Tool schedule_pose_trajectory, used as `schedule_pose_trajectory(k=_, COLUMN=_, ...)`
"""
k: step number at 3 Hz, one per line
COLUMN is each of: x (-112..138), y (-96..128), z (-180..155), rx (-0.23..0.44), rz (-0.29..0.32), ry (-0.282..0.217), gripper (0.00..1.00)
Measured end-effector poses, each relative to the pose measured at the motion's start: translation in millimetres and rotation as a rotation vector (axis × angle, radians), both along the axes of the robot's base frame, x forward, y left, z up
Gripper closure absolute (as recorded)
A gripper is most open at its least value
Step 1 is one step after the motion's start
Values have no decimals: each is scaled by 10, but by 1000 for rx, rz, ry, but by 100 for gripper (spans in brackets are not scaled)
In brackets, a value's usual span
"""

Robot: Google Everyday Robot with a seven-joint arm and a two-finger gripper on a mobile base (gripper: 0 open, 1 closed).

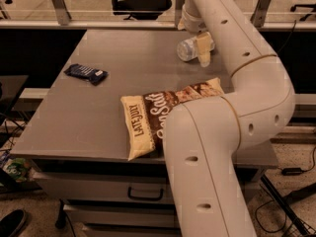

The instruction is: Move blue plastic bottle near rxbar blueberry

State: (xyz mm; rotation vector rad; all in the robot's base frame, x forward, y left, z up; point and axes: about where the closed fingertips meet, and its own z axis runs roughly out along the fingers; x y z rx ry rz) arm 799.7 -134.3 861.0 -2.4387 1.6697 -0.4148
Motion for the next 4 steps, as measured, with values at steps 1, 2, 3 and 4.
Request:
schedule_pose_trajectory(k=1, x=40, y=70, z=-80, rx=-34, rz=20, ry=12, gripper=25)
schedule_pose_trajectory(k=2, x=53, y=98, z=-96, rx=-46, rz=30, ry=15, gripper=49)
schedule_pose_trajectory(k=3, x=-17, y=287, z=65, rx=-20, rz=74, ry=12, gripper=80)
schedule_pose_trajectory(k=4, x=-120, y=502, z=238, rx=15, rz=116, ry=13, gripper=100)
